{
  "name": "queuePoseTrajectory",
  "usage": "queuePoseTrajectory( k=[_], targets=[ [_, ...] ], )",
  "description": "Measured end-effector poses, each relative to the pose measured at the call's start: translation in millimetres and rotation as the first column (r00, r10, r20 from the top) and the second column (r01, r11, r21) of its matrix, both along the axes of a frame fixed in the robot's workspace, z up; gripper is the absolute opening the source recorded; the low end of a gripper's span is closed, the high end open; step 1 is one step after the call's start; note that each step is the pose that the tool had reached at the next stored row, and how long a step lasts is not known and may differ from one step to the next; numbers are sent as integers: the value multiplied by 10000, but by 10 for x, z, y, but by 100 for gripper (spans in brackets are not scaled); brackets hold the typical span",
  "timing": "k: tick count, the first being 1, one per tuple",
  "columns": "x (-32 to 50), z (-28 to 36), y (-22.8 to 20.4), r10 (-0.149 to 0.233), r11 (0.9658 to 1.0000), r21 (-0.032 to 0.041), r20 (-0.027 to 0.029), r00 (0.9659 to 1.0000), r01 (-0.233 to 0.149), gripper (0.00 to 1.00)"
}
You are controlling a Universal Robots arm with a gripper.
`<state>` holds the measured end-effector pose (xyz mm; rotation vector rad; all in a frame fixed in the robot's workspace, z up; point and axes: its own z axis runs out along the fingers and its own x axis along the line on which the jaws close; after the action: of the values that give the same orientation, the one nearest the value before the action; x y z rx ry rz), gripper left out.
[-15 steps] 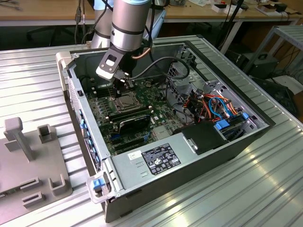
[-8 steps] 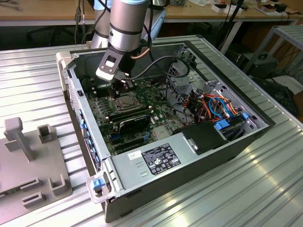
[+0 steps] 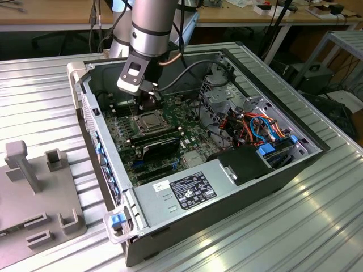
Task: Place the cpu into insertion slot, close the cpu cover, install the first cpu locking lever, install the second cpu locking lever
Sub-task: 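Install the first cpu locking lever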
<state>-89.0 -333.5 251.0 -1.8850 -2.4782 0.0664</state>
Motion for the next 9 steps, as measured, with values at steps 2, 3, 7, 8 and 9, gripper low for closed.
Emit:
queuePoseTrajectory(
  k=[2, 3, 7, 8, 9],
  targets=[
    [0, 36, 3, 52, 10000, 1, 0, 10000, -52, 11],
    [-1, 61, 6, 92, 10000, 0, 1, 10000, -92, 11],
    [-2, 137, 9, 192, 9998, 1, 1, 9998, -192, 11],
    [-2, 154, 10, 207, 9998, 0, 0, 9998, -207, 11],
    [-4, 169, 10, 217, 9998, 0, 1, 9998, -217, 11]
  ],
)
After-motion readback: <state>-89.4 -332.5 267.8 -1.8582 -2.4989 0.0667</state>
